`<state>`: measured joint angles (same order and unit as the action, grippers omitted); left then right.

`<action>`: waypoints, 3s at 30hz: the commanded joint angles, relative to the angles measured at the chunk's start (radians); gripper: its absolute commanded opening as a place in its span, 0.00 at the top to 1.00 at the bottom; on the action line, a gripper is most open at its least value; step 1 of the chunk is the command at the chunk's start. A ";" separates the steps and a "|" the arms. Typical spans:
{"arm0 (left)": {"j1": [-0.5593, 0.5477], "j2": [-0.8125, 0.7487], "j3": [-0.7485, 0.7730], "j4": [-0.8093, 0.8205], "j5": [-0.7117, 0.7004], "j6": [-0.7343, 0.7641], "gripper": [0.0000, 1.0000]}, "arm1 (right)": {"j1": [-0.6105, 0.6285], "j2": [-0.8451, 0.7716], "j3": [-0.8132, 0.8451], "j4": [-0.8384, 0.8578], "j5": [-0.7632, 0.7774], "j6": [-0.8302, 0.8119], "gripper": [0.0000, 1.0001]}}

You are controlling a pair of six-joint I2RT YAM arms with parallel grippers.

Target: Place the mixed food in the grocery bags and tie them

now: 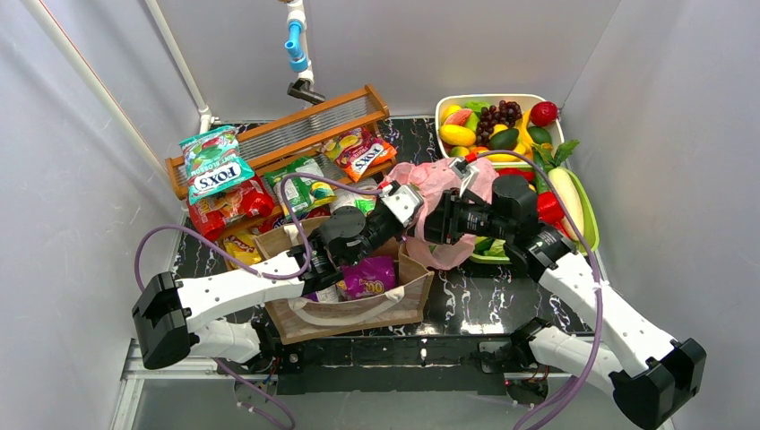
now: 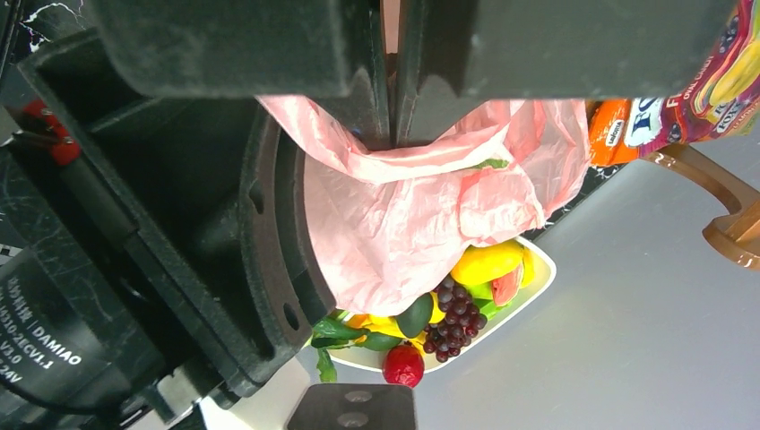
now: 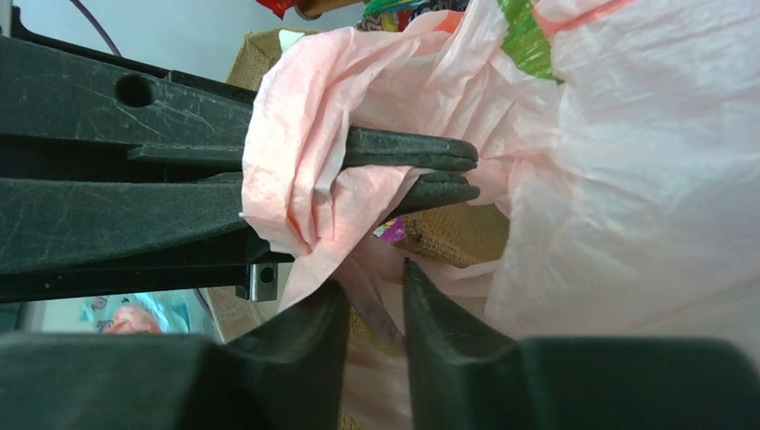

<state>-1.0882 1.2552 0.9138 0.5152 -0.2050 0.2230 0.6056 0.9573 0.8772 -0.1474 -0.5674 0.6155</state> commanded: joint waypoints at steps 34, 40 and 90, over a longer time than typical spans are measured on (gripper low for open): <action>0.005 -0.129 0.121 -0.376 0.074 -0.113 1.00 | 0.010 0.025 0.373 -0.474 0.553 -0.057 0.99; 0.005 -0.152 0.150 -0.523 0.199 -0.132 1.00 | 0.009 0.068 0.420 -0.446 0.614 0.023 0.99; 0.123 -0.089 0.434 -0.827 -0.012 -0.341 1.00 | -0.418 0.017 0.450 -0.556 0.366 -0.105 0.99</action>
<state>-0.9981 1.1587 1.2030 -0.2424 -0.2596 -0.1738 0.2180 0.9379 1.1782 -0.7605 -0.1429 0.5694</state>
